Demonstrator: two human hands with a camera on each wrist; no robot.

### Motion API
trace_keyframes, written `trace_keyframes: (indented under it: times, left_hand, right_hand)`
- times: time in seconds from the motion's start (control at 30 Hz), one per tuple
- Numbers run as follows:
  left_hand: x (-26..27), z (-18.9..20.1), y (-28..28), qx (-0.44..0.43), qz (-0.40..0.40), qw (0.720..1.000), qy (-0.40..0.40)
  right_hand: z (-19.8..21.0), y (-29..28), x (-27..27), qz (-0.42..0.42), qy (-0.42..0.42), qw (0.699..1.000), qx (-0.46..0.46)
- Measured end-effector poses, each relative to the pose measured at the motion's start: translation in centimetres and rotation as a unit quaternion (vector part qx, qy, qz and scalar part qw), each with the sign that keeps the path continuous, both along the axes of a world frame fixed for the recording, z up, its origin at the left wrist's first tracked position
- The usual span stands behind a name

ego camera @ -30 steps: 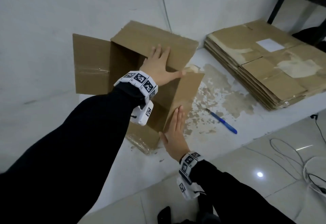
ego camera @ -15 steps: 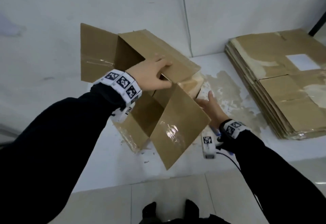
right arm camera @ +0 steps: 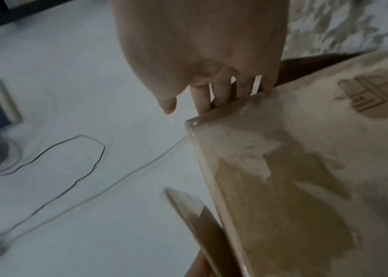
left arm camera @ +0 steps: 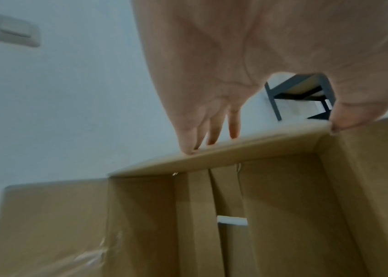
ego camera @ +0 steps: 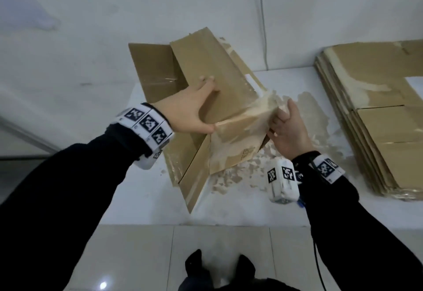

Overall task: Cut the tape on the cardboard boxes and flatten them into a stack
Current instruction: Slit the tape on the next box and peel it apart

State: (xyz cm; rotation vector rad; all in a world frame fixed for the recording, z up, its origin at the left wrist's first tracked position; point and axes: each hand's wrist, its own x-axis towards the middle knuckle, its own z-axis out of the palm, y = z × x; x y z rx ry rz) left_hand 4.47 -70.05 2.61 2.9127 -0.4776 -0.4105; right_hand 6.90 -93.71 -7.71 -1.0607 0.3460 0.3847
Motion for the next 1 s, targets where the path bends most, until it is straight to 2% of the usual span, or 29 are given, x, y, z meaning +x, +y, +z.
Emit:
trace_keyframes:
  times: [0.13,0.23,0.27,0.33,0.4,0.43,0.5,0.6,0.67,0.73,0.77,0.83,0.93,1.0]
  left_hand:
    - [-2.7,-1.6,2.1,-0.059,0.029,0.998,0.004]
    - [-4.0,-2.6,3.2,-0.082,0.053,0.995,-0.009]
    - [-4.1,-2.8,3.5,-0.081,0.055,0.995,-0.014]
    - [-4.2,-2.9,3.9,-0.079,0.048,0.996,-0.018]
    - [-4.3,-3.0,4.1,-0.087,0.050,0.995,-0.023]
    - [-4.5,-3.0,3.9,-0.091,0.052,0.994,-0.031]
    - [-4.9,-2.9,3.4,-0.076,0.056,0.993,-0.064]
    - [-5.9,-1.5,2.8,0.006,0.089,0.989,-0.117]
    - [-6.8,0.2,1.2,0.012,0.142,0.966,-0.214]
    - [-7.3,1.5,-1.8,-0.041,0.168,0.932,-0.319]
    - [-7.2,1.7,-3.5,-0.058,0.164,0.927,-0.332]
    - [-6.2,1.1,-6.4,-0.014,0.141,0.948,-0.286]
    - [-5.0,0.2,-6.9,0.074,0.115,0.966,-0.219]
    - [-5.3,-0.4,-5.2,0.078,0.082,0.971,-0.213]
  right_hand:
    - [1.3,1.5,-0.9,0.046,0.035,0.998,-0.013]
    - [1.8,3.2,-1.4,-0.015,0.040,0.999,-0.022]
    - [1.9,3.6,-1.5,-0.063,0.011,0.998,-0.030]
    - [2.2,4.1,-1.4,-0.150,-0.119,0.979,-0.071]
    - [3.3,4.2,-1.2,-0.155,-0.268,0.933,-0.185]
    - [3.6,4.2,-1.1,-0.128,-0.321,0.906,-0.246]
    - [4.0,4.2,-1.0,-0.027,-0.376,0.859,-0.346]
    - [3.8,4.0,-1.2,0.110,-0.402,0.815,-0.402]
    - [4.2,3.8,-1.3,0.139,-0.414,0.807,-0.397]
    - [4.6,3.8,-1.4,0.156,-0.436,0.798,-0.385]
    - [4.7,3.9,-1.5,0.172,-0.444,0.798,-0.369]
    - [4.6,4.0,-1.6,0.206,-0.448,0.807,-0.325]
    - [3.7,3.4,-0.1,0.270,-0.369,0.848,-0.268]
    - [2.7,2.6,1.3,0.341,-0.331,0.835,-0.277]
